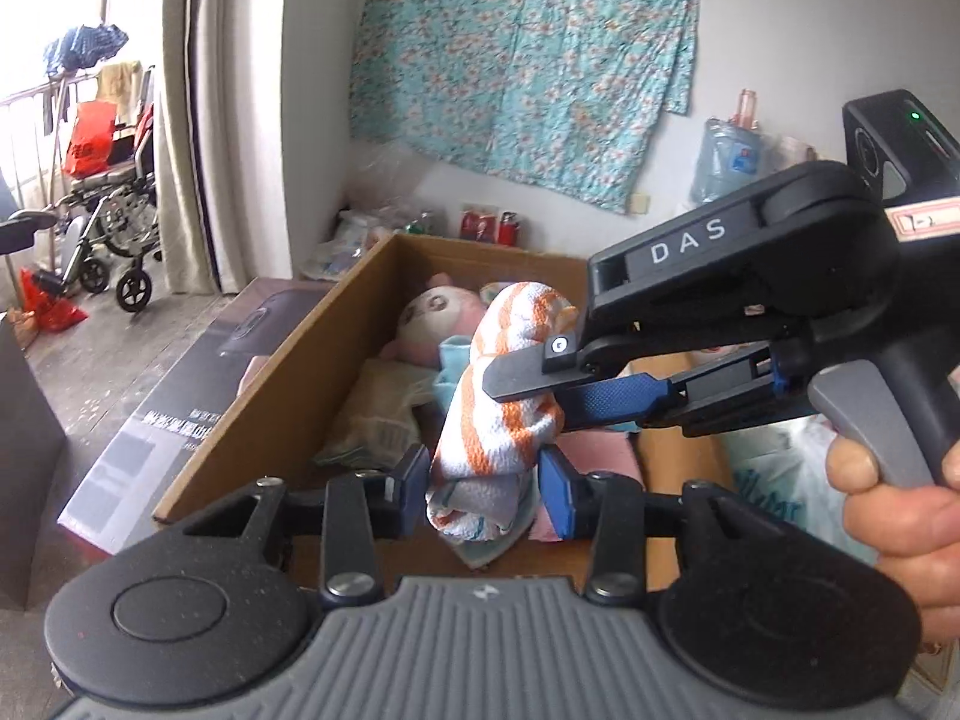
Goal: Organize soft objects
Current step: 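Carry the sock into the cardboard box and open the right tool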
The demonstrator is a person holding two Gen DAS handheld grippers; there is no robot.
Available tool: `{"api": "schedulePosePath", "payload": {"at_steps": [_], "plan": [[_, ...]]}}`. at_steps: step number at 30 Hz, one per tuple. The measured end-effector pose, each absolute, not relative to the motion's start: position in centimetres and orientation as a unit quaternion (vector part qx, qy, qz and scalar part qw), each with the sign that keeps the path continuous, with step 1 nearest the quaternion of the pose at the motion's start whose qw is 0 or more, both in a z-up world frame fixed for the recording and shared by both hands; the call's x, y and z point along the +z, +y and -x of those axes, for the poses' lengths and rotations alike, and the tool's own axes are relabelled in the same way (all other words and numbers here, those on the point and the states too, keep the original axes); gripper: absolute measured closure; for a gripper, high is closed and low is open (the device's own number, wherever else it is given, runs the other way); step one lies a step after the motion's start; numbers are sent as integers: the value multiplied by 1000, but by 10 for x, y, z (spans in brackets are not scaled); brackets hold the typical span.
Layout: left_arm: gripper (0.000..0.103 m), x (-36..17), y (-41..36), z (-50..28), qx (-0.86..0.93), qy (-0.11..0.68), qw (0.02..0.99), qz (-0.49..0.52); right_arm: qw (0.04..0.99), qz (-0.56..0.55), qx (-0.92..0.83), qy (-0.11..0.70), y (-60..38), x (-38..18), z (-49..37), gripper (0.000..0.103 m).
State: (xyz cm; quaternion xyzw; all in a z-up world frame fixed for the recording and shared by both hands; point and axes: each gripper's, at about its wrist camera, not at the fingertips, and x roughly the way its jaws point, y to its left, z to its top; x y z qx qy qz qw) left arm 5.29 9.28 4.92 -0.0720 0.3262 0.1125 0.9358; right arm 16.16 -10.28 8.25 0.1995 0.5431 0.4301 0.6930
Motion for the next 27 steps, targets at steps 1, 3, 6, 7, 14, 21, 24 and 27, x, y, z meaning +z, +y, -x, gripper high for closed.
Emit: {"api": "schedulePosePath", "payload": {"at_steps": [1,3,6,7,14,21,24,27], "plan": [[58,47,99,-53,118,332,933,75,684,-197,430,556,-91,75,-164,74],[55,41,115,-49,124,339,929,84,668,-191,429,577,-70,60,-169,74],[52,36,131,-46,134,344,926,86,644,-185,426,608,-48,39,-175,74],[52,34,134,-47,137,346,924,86,640,-180,424,615,-40,34,-176,74],[52,25,151,-45,142,356,919,93,608,-138,412,665,12,-3,-177,74],[52,19,153,-52,140,364,916,96,574,-122,403,702,33,-29,-172,61],[50,20,154,-51,140,363,916,97,584,-124,405,692,29,-21,-171,46],[47,20,154,-50,141,358,918,96,594,-137,412,677,19,-9,-172,38]]}}
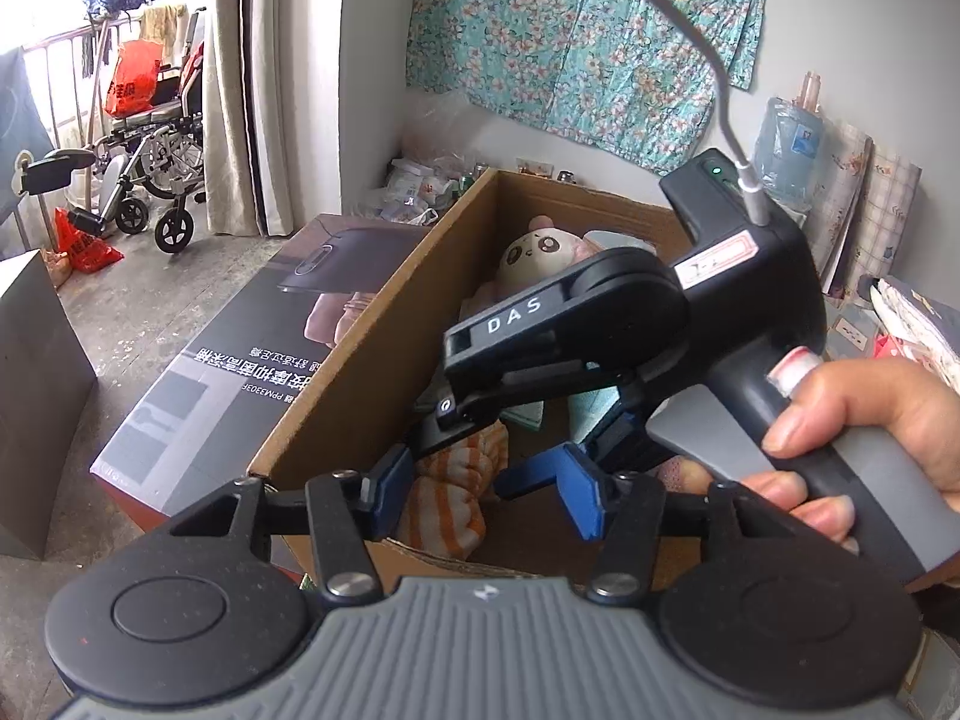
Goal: Organize soft objects
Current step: 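Carry the sock into the cardboard box and open the right tool, then reach the right tool to the white yogurt cup on the bed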
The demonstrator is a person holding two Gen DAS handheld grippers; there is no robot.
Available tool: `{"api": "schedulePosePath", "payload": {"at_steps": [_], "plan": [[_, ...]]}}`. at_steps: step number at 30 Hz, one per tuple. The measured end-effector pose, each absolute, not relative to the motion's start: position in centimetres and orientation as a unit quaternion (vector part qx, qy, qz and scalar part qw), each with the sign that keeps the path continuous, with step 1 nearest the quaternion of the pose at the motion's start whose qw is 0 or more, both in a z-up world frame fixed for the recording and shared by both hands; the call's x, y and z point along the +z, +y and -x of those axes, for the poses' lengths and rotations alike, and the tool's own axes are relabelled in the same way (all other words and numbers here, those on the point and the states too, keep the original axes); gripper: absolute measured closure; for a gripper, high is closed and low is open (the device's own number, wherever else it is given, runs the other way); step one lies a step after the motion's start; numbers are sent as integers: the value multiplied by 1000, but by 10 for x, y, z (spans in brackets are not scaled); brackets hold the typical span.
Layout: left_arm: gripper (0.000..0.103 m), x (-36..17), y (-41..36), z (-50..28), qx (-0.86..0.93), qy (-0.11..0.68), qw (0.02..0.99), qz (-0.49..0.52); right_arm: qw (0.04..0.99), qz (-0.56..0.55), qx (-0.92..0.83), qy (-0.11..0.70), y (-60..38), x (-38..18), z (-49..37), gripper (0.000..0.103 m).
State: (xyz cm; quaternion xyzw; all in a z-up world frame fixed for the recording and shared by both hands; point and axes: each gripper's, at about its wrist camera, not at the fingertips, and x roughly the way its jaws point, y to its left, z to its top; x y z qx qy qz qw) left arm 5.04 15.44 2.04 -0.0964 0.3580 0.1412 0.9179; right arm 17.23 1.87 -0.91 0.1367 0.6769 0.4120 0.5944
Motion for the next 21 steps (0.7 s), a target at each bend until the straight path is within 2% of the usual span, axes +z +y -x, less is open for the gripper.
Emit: {"api": "schedulePosePath", "payload": {"at_steps": [9,21], "plan": [[43,32,136,-45,115,337,930,92,638,-188,428,612,-32,39,-173,37],[43,33,45,-66,-8,324,944,66,748,-227,369,503,-229,99,-167,37]]}}
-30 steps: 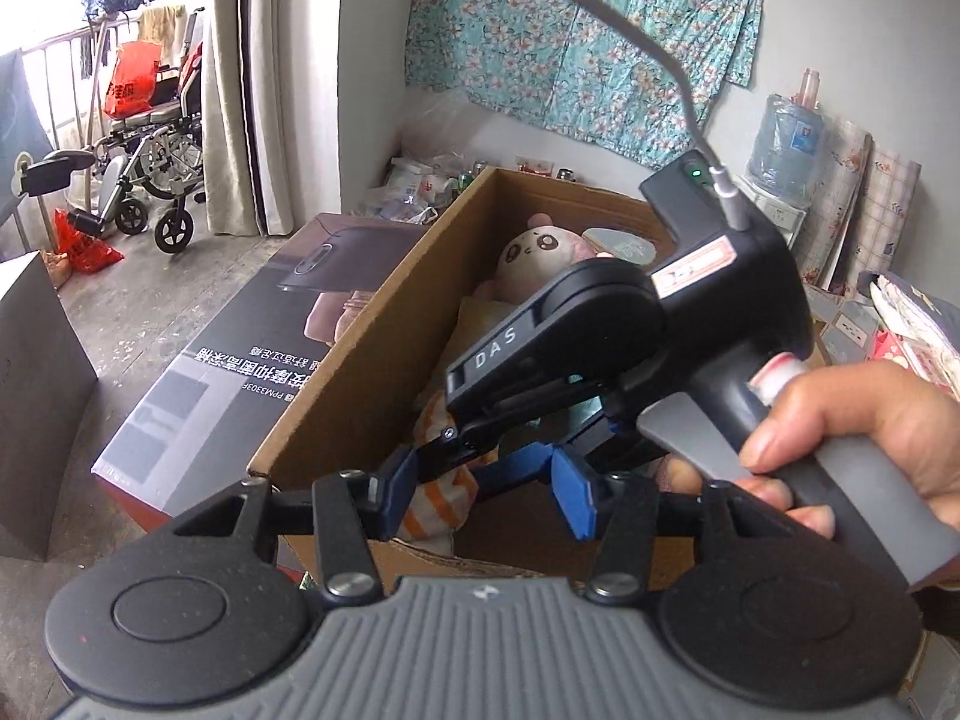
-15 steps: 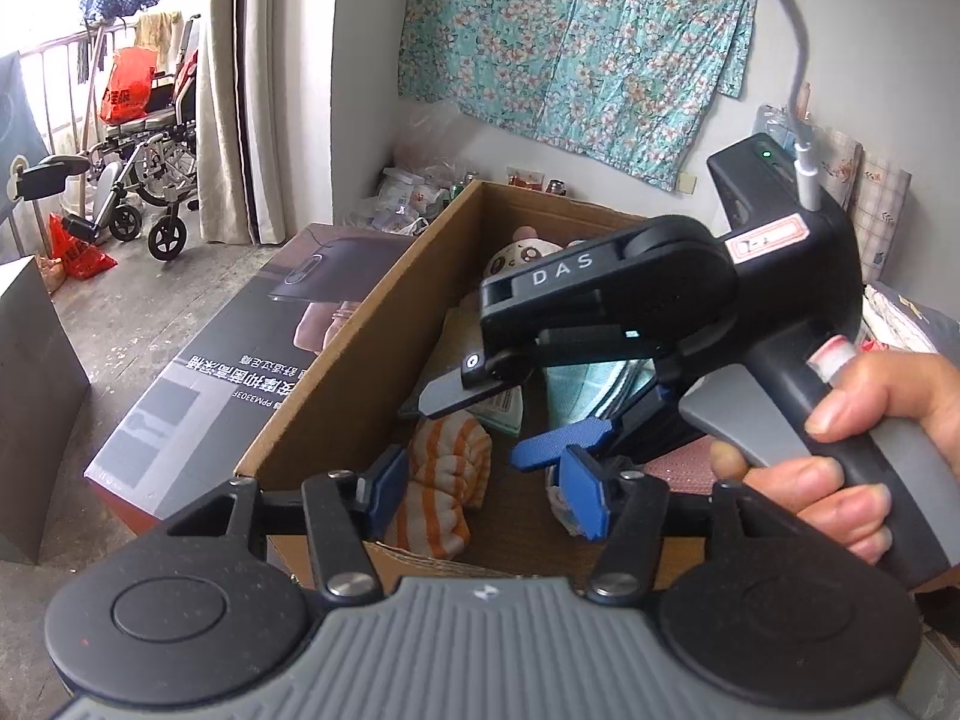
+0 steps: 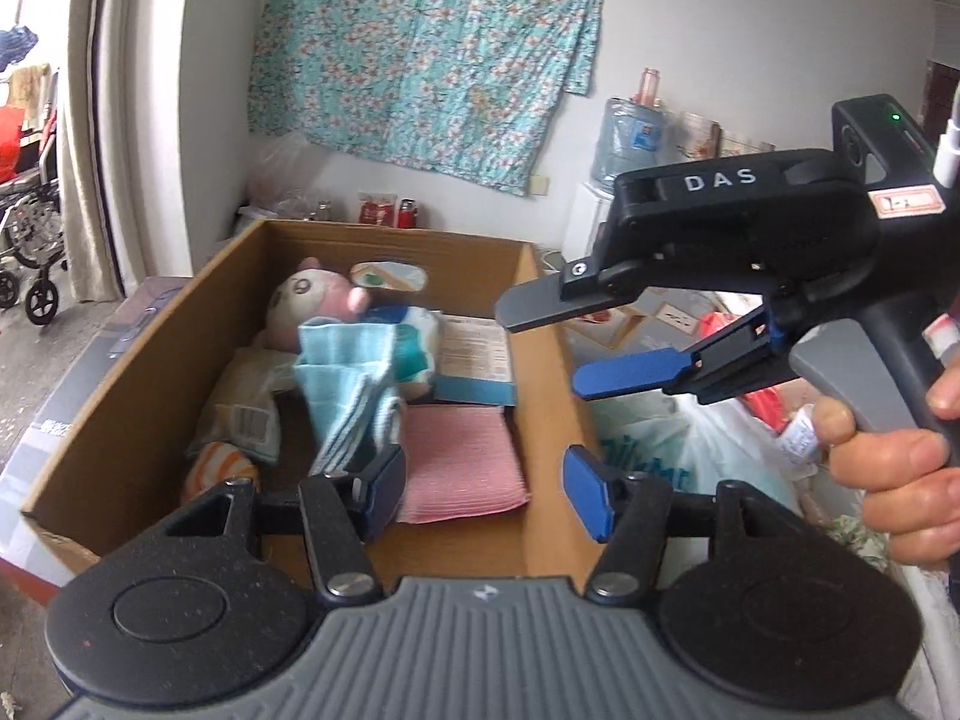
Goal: Organize soft objects
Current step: 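Reach the right tool to the white yogurt cup on the bed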
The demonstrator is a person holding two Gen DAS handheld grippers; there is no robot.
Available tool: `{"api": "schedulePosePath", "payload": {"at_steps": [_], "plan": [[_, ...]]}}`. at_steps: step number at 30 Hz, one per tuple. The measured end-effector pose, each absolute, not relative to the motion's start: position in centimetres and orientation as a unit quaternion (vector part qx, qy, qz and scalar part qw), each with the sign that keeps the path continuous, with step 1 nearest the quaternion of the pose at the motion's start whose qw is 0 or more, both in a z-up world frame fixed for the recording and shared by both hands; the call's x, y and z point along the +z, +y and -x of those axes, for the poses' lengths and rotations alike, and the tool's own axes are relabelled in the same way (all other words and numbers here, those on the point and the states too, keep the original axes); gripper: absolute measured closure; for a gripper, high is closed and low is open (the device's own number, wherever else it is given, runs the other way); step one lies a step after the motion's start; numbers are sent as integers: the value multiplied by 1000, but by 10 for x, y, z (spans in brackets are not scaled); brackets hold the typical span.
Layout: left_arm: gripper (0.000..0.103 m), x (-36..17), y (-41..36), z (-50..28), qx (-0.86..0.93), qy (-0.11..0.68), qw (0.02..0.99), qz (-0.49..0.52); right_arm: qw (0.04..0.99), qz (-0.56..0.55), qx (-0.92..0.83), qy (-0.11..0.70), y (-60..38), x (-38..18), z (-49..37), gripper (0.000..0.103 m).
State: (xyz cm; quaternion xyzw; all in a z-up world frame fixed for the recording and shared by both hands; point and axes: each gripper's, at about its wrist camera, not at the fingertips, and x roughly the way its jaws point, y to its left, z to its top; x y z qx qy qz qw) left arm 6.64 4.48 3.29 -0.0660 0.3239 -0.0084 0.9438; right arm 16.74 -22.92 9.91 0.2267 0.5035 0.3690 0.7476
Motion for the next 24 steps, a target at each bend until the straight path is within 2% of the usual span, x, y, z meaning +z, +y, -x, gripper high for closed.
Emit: {"api": "schedulePosePath", "payload": {"at_steps": [8,13,18,24], "plan": [[44,20,-39,-97,-110,318,941,48,850,-162,241,440,-366,100,-152,37],[44,8,-89,-115,-156,317,934,46,874,-112,158,445,-423,71,-155,36],[47,-7,-118,-124,-165,326,930,43,876,-86,115,460,-454,35,-175,36],[51,-14,-118,-134,-144,335,930,44,874,-45,107,473,-451,3,-213,38]]}}
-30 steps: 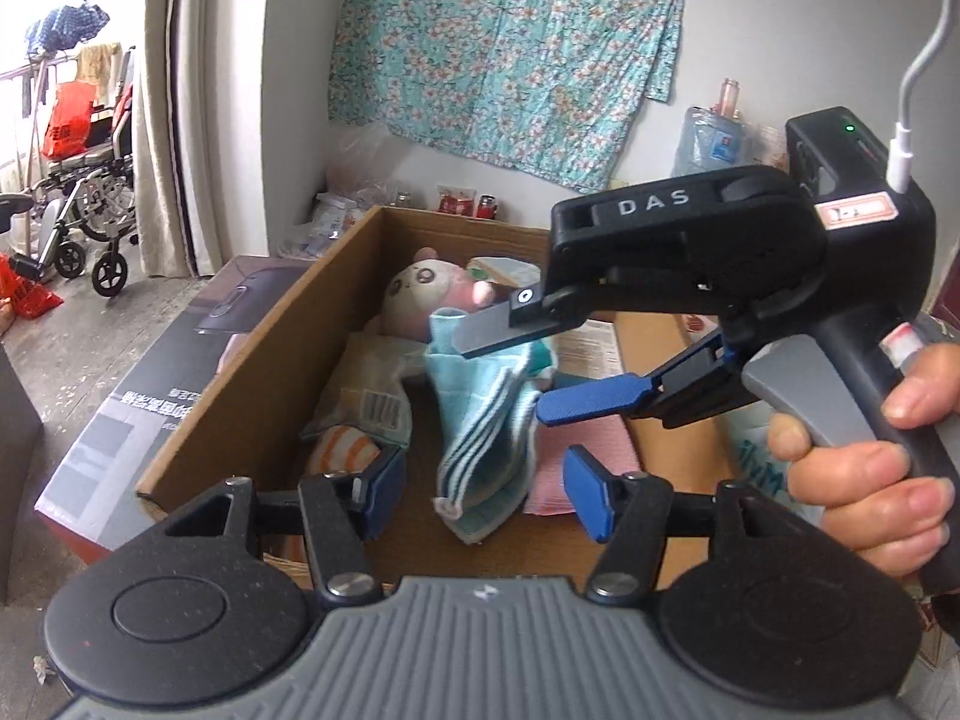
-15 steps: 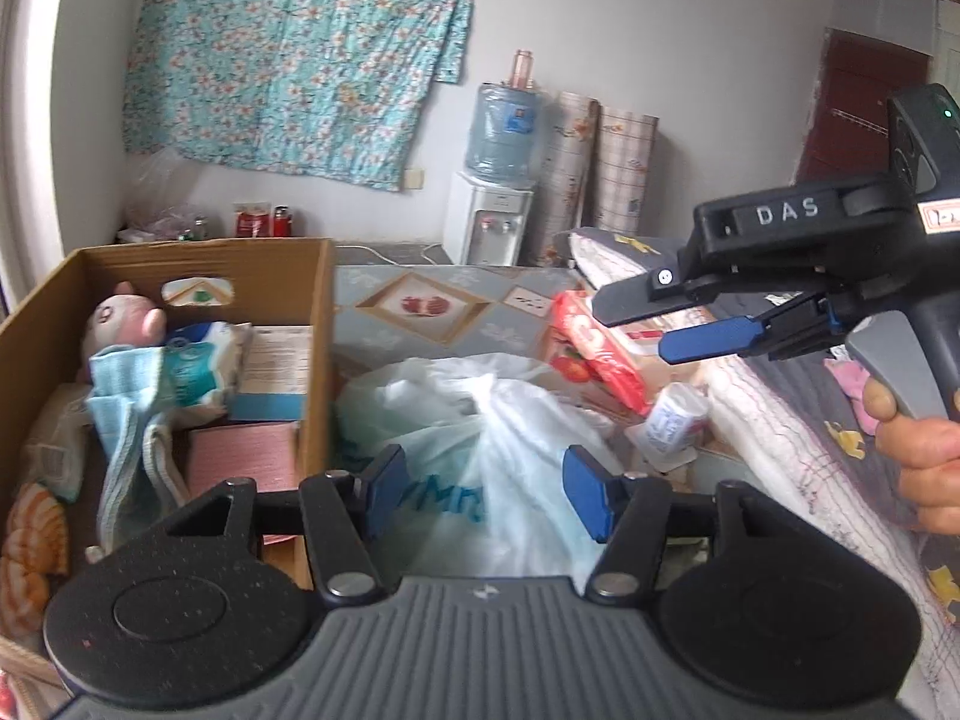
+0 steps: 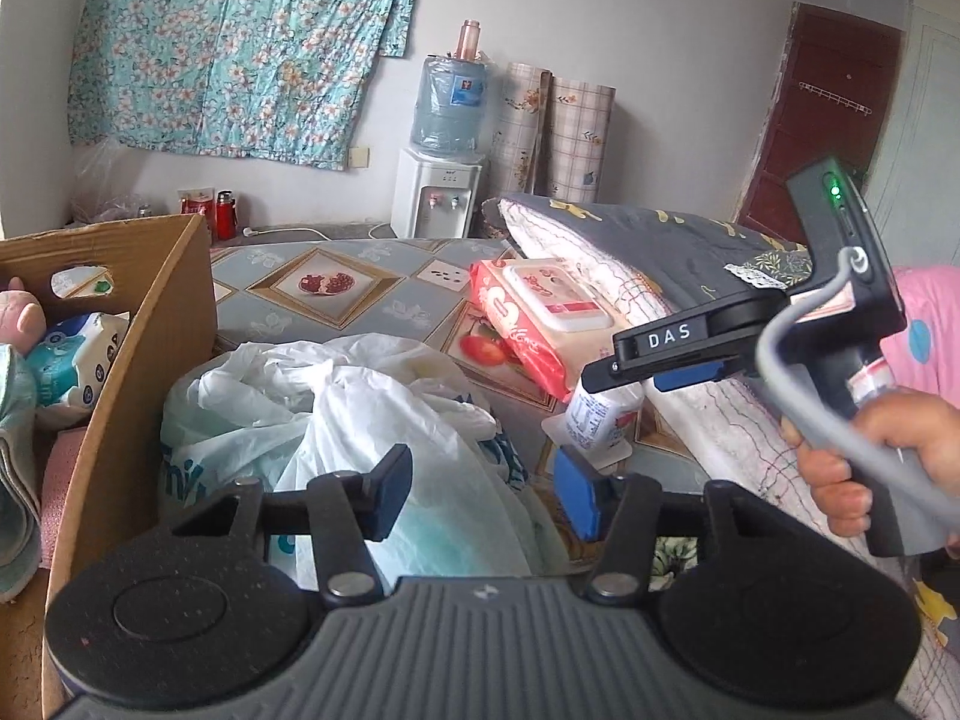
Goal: Organize soft objects
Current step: 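Reach the right tool to the white yogurt cup on the bed, then grasp the white yogurt cup with the right tool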
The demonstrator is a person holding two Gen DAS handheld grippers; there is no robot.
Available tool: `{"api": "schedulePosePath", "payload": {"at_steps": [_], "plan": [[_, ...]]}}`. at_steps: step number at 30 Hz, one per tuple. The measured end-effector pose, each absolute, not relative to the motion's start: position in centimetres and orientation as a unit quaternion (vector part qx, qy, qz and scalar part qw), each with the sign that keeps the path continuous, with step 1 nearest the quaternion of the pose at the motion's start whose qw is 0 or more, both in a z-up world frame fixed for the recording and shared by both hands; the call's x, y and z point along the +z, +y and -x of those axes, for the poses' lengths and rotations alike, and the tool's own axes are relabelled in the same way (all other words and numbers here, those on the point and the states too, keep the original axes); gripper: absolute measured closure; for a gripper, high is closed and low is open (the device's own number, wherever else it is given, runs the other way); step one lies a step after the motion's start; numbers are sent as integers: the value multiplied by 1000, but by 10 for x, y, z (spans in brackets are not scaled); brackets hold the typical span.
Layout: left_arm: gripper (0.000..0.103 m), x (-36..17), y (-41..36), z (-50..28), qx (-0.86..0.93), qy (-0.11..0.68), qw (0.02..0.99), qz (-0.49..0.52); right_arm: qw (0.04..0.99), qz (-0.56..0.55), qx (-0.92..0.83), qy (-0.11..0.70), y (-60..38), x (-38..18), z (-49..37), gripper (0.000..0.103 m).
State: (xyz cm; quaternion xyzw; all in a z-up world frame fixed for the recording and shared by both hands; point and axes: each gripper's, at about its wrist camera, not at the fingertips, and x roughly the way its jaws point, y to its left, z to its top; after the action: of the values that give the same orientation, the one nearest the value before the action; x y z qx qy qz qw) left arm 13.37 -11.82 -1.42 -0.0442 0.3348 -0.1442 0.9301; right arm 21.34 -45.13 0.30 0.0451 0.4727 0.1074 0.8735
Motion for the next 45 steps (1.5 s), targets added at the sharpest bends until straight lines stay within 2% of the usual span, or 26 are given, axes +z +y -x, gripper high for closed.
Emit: {"api": "schedulePosePath", "payload": {"at_steps": [1,4,6,9,12,15,17,21,25,39,43,45], "plan": [[51,-15,-117,-136,-141,336,930,45,872,-36,106,477,-448,-1,-219,35],[52,-15,-113,-140,-131,340,930,48,869,-8,95,485,-441,-14,-231,42],[52,-14,-110,-142,-127,339,931,49,868,-7,88,489,-441,-22,-236,55],[52,-14,-109,-143,-125,338,932,48,869,-37,89,485,-450,-25,-237,56],[52,-14,-109,-143,-129,340,930,50,854,-130,106,493,-474,-27,-238,56],[52,-13,-111,-143,-138,340,929,46,789,-286,154,522,-505,-44,-236,56],[52,-14,-115,-143,-144,340,928,44,755,-340,167,535,-515,-56,-231,56],[52,-16,-128,-144,-165,348,922,40,779,-313,135,526,-526,-46,-220,52],[52,-20,-150,-148,-193,353,915,32,805,-264,97,522,-532,-38,-211,52],[52,-62,-232,-187,-238,382,892,-34,799,-258,111,533,-536,-38,-216,51],[64,-70,-243,-196,-241,388,889,-28,781,-288,118,541,-541,-49,-218,53],[64,-70,-248,-196,-234,378,895,-30,773,-308,122,541,-544,-54,-218,55]]}}
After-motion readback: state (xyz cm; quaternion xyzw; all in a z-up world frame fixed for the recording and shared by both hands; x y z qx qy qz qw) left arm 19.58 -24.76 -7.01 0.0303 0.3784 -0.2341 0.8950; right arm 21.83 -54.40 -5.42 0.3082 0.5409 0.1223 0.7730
